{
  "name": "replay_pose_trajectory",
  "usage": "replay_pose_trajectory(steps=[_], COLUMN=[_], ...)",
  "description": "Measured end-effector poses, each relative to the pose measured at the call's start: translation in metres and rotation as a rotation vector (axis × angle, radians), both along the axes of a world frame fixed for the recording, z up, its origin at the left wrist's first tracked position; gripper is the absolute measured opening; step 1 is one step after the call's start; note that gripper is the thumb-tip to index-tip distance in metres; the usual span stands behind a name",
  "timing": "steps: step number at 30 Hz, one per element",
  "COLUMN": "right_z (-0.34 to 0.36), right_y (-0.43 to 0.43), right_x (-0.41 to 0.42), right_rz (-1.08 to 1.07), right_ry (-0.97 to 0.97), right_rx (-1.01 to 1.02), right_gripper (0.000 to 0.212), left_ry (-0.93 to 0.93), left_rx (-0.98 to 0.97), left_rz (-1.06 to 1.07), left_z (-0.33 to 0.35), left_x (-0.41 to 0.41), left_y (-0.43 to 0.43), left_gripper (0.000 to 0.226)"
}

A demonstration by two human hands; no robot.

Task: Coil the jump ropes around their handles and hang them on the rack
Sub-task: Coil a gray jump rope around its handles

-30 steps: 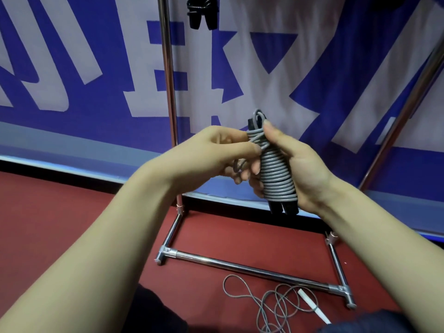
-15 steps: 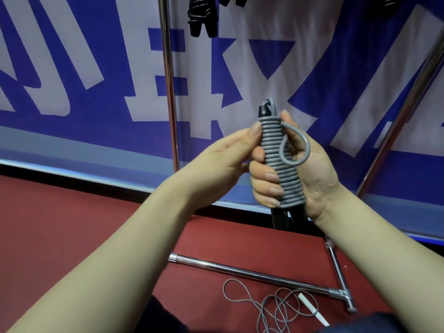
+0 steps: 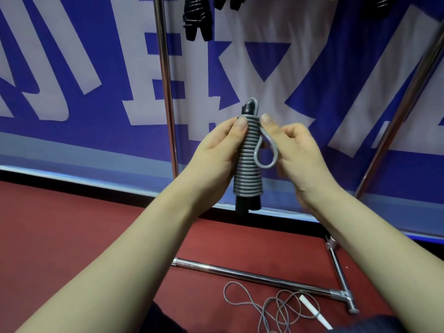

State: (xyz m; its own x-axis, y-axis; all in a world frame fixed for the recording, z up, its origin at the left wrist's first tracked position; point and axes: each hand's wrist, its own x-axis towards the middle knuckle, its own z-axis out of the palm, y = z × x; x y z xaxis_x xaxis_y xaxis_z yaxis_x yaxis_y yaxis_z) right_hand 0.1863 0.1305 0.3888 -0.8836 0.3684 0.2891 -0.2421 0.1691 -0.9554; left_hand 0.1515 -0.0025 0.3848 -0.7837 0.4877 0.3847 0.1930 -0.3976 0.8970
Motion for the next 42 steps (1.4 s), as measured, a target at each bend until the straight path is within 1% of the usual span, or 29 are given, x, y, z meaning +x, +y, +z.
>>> replay_pose_trajectory(steps=[1,3,4,7,9,11,13,15,17,18,21,22,24,28,30,32,33,34,36,38,40,42], right_z=[-0.001,0.001,0.003,0.003,0.001,-0.002,-0.001,0.003,0.006,0.006,0.006,0.008,0.015,0.028,0.030,0.030,0.031,0.031,0.030,0.030,0.030,0.029], right_y=[0.000,-0.002,-0.003,-0.002,-0.003,-0.005,-0.010,-0.014,-0.017,-0.019,-0.026,-0.028,-0.029,-0.029,-0.031,-0.035,-0.037,-0.038,-0.040,-0.042,-0.042,-0.042], right_x=[0.001,0.004,0.005,0.002,0.001,0.002,0.004,0.002,0.000,-0.001,-0.004,-0.004,-0.006,-0.011,-0.017,-0.024,-0.028,-0.030,-0.037,-0.040,-0.045,-0.047], right_rz=[0.006,0.104,0.142,0.283,0.393,0.452,0.443,0.369,0.303,0.279,0.205,0.188,0.206,0.228,0.238,0.276,0.282,0.268,0.244,0.270,0.294,0.331], right_ry=[0.085,0.227,0.268,0.324,0.321,0.301,0.310,0.355,0.399,0.418,0.445,0.446,0.451,0.419,0.412,0.416,0.409,0.389,0.336,0.299,0.284,0.267], right_rx=[-0.025,-0.065,-0.055,-0.078,-0.105,-0.126,-0.123,-0.132,-0.142,-0.117,0.011,0.017,-0.054,-0.195,-0.320,-0.498,-0.577,-0.620,-0.646,-0.665,-0.631,-0.557], right_gripper=[0.030,0.008,0.008,0.022,0.034,0.049,0.057,0.051,0.045,0.045,0.050,0.049,0.043,0.035,0.034,0.037,0.036,0.030,0.021,0.017,0.022,0.031], left_ry=[-0.013,-0.041,-0.052,-0.092,-0.154,-0.174,-0.178,-0.163,-0.160,-0.170,-0.183,-0.172,-0.163,-0.206,-0.190,-0.166,-0.156,-0.143,-0.119,-0.102,-0.110,-0.154], left_rx=[-0.010,-0.018,-0.009,0.056,0.113,0.133,0.148,0.147,0.151,0.159,0.158,0.154,0.168,0.246,0.253,0.261,0.259,0.247,0.204,0.177,0.172,0.210], left_rz=[0.017,0.041,0.039,0.034,0.051,0.045,0.031,0.043,0.030,0.026,0.025,0.019,0.014,-0.002,0.002,0.032,0.049,0.066,0.103,0.139,0.169,0.178], left_z=[-0.001,-0.003,-0.003,0.001,0.004,0.005,0.005,0.005,0.005,0.005,0.005,0.005,0.006,0.007,0.008,0.009,0.009,0.009,0.007,0.005,0.004,0.005], left_x=[0.000,-0.003,-0.004,-0.009,-0.012,-0.015,-0.016,-0.014,-0.010,-0.009,-0.008,-0.008,-0.010,-0.013,-0.013,-0.013,-0.013,-0.014,-0.017,-0.020,-0.023,-0.025], left_y=[0.001,0.002,0.002,-0.002,-0.006,-0.009,-0.010,-0.008,-0.004,-0.002,-0.001,-0.002,-0.003,-0.005,-0.005,-0.006,-0.007,-0.008,-0.010,-0.012,-0.015,-0.018], left_gripper=[0.024,0.024,0.026,0.033,0.035,0.035,0.033,0.033,0.043,0.044,0.039,0.037,0.033,0.028,0.027,0.027,0.027,0.029,0.035,0.040,0.041,0.035])
